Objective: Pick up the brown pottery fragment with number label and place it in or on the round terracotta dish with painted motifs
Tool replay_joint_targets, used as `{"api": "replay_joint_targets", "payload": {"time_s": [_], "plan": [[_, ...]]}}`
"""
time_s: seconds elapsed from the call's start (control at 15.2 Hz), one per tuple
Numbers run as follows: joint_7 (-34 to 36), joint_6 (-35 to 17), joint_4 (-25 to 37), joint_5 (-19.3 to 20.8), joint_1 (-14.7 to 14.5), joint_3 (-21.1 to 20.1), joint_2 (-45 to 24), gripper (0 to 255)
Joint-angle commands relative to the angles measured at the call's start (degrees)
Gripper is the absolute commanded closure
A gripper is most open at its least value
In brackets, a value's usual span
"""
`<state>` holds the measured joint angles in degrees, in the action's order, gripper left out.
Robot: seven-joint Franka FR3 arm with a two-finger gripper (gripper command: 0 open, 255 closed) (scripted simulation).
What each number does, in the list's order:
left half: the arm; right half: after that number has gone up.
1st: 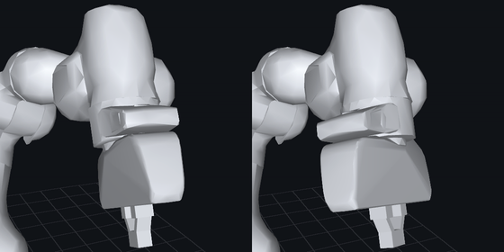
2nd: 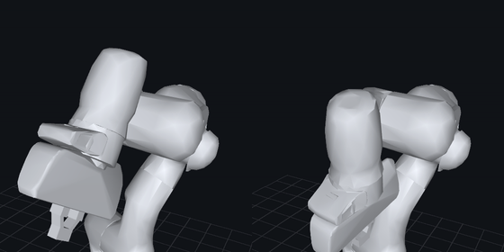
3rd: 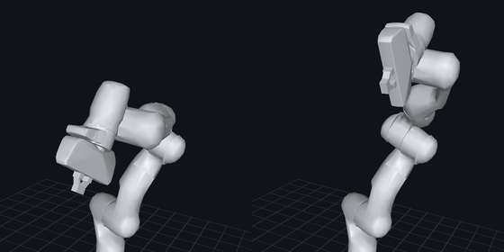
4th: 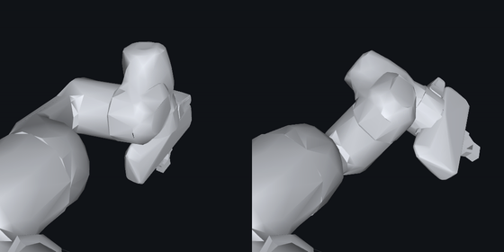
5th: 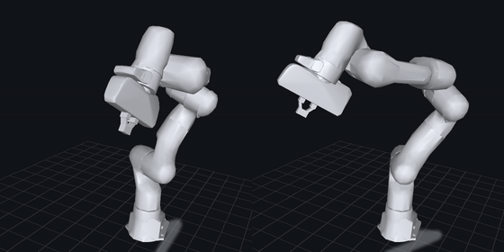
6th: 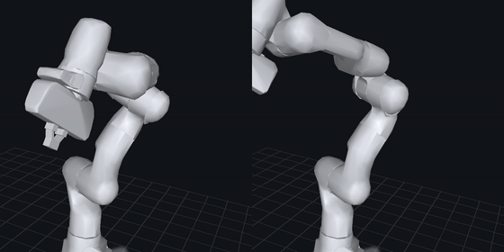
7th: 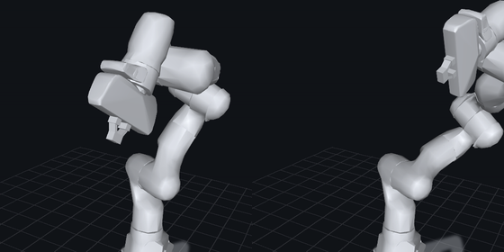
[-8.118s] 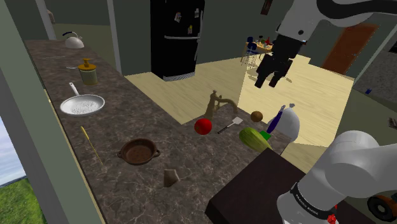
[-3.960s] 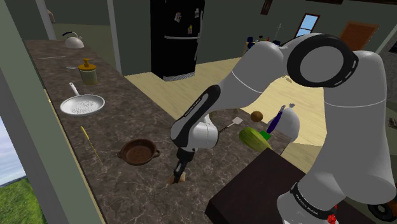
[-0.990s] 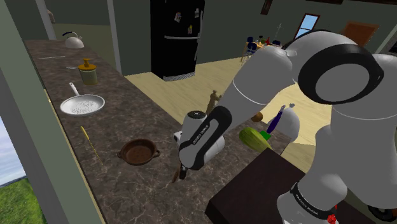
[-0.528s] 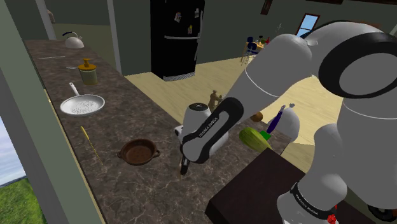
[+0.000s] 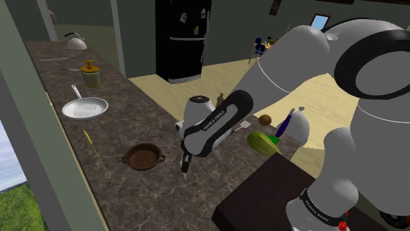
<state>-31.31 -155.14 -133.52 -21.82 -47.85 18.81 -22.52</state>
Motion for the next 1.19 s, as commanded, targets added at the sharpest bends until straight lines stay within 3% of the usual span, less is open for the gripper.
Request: {"api": "replay_joint_targets", "payload": {"time_s": [0.0,0.59,0.99,1.12], "plan": [[0.08,2.56,5.05,0.13,0.85,-0.05,-2.71,255],[1.18,15.44,32.07,0.7,5.87,-0.71,-17.41,255],[3.37,26.33,55.7,1.39,10.24,-1.34,-29.94,255],[3.25,25.55,56.01,1.17,10.42,-1.6,-31.01,255]]}}
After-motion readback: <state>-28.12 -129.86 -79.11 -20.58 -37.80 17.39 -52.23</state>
